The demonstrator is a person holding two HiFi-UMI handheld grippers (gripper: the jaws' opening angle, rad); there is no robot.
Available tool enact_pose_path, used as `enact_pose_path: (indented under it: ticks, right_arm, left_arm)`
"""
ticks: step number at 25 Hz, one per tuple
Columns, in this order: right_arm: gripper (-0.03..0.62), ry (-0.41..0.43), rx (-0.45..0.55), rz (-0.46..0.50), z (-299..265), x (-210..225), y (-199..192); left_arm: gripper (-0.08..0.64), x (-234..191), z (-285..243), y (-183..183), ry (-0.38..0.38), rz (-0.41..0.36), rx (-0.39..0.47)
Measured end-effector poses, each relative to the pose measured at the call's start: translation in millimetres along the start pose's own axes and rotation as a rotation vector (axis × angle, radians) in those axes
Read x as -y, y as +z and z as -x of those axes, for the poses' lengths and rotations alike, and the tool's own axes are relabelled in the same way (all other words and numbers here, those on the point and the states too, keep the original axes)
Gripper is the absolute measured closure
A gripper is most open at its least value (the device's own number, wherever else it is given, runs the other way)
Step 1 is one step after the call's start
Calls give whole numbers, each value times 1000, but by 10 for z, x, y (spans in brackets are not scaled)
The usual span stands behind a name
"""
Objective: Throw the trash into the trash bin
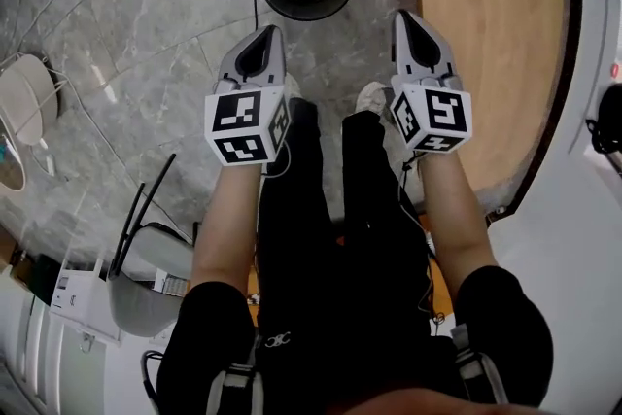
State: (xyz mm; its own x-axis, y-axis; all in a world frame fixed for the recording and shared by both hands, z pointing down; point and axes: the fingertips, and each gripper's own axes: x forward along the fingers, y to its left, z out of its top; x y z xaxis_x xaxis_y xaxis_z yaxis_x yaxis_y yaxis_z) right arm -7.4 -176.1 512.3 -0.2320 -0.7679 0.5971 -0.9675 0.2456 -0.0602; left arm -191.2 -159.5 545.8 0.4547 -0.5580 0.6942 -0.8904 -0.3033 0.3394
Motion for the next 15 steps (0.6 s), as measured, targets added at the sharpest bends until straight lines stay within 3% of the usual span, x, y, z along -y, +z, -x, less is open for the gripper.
enact_pose_path:
  ticks: [6,11,15]
  right_arm:
    - [581,-200,106,-82,1140,1205,133]
    - [581,-249,193,-121,2166,1634,451]
    - [581,-247,282,-137,2902,1888,942]
  left_arm:
    - [548,1039,-59,176,-56,-72,31]
    - [548,2041,370,440,-99,-123,53]
    - [548,2897,875,1023,-130,-161,144]
